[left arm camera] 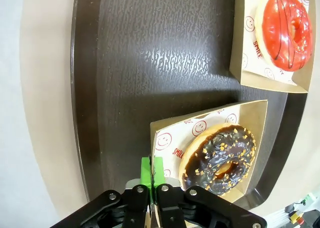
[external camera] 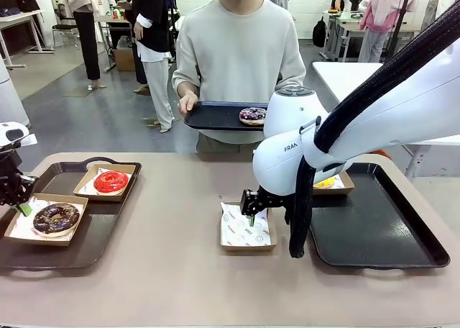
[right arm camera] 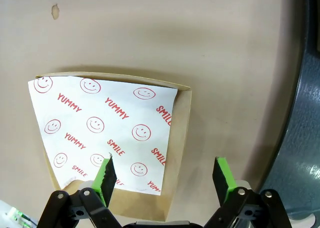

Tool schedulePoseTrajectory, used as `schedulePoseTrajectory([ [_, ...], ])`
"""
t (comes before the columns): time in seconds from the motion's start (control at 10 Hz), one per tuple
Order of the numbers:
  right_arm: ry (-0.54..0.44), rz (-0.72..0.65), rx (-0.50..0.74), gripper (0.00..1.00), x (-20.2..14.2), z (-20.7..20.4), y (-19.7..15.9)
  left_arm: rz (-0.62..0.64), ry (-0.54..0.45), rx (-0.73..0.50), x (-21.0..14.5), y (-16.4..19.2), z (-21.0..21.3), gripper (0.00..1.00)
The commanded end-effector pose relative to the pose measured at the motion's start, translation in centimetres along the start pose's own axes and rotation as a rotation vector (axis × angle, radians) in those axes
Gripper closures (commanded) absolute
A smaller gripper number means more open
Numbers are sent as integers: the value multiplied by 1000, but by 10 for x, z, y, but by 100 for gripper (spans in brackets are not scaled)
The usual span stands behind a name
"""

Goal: Individually package the donuts and arrange them on the tray.
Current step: Place the picked Paper togo box on the Handle tray while simultaneously picking up another Paper togo box from the table with the other hand.

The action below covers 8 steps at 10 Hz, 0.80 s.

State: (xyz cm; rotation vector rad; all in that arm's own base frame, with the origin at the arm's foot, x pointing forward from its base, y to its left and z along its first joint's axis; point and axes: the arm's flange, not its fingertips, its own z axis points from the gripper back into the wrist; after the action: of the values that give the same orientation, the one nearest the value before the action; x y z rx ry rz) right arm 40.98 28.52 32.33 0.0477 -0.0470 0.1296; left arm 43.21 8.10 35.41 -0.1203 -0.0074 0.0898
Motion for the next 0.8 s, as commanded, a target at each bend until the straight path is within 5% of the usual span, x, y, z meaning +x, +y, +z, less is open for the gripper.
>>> schedulePoseTrajectory([
  [0.0, -15, -47, 16, 0, -4, -6, -1, 3, -20, 34, -1, -2, -6, 99],
  [0.2, -8, -53, 30, 0, -4, -7, -2, 4, -23, 42, 0, -3, -8, 99],
  [0.3, -6, -52, 33, 48, -4, -8, -2, 3, -24, 41, 0, -3, -8, 68],
  [0.4, -1, -57, 35, 58, -4, -7, -2, -2, -23, 42, 0, -3, -8, 42],
  [0.5, 1, -59, 38, 100, -4, -7, -2, -2, -22, 41, -1, -3, -8, 42],
  [0.6, 2, -61, 40, 100, -4, -7, -2, -3, -20, 42, -1, -3, -8, 0],
  [0.7, 1, -65, 41, 100, -4, -7, -2, -3, -19, 42, -1, -2, -7, 30],
])
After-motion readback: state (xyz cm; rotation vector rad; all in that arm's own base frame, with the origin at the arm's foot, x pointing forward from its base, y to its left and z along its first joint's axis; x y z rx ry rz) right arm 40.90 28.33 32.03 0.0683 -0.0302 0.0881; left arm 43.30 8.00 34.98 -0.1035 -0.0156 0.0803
